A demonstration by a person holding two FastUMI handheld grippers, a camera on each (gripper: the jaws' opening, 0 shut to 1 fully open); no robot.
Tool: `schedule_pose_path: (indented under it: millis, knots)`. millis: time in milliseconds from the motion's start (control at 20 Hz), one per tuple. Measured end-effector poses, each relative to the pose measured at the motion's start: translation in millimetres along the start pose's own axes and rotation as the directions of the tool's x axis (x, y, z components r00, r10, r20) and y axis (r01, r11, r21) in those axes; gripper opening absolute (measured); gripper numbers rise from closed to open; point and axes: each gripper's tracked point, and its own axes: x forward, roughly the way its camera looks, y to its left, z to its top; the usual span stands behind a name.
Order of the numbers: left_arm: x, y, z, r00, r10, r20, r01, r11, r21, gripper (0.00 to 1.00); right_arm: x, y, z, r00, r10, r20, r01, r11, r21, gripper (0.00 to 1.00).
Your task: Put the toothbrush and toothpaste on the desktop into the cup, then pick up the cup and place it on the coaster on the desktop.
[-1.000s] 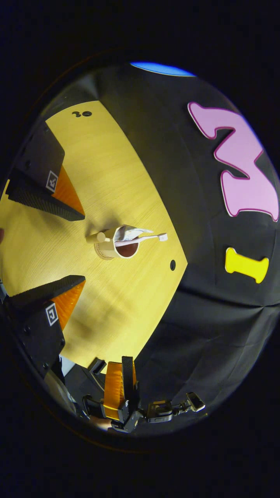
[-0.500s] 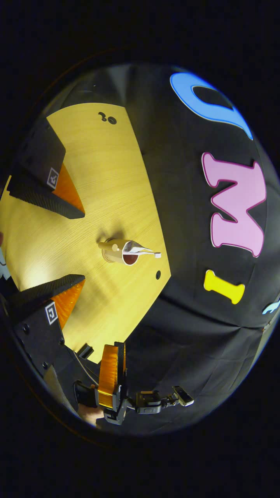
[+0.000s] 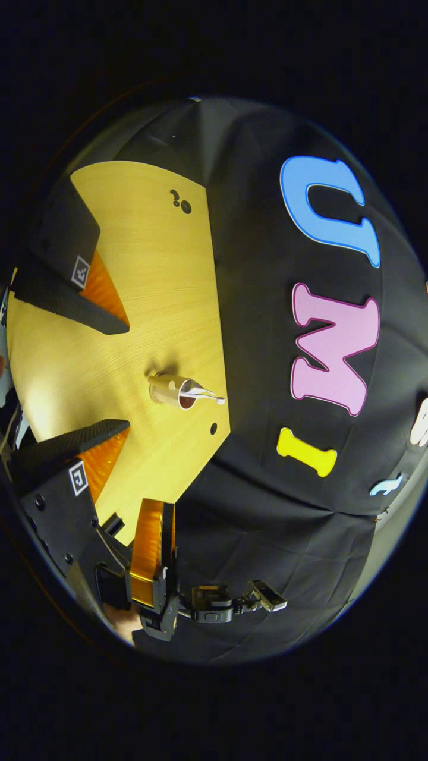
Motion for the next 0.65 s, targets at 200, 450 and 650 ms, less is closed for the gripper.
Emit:
schedule_pose_path:
  millis: [200, 450, 650]
  knots:
    - [-10.3, -3.1, -11.5, 1.000, 0.014, 0.011, -0.014, 0.998, -0.055, 0.89, 0.7, 19.1, 4.3, 0.999, 0.030, 0.012, -0.030, 0.999, -0.017, 0.96]
    - [-12.4, 1.9, -17.9, 1.000, 0.026, 0.003, -0.026, 0.997, -0.079, 0.90, 1.0, 13.7, 9.5, 0.999, 0.003, 0.034, -0.002, 1.000, -0.025, 0.97]
    - [-13.2, 0.6, -20.4, 1.000, 0.022, -0.009, -0.023, 0.996, -0.082, 0.90, 2.9, 8.3, 7.1, 1.000, 0.001, 0.028, -0.001, 1.000, -0.001, 0.97]
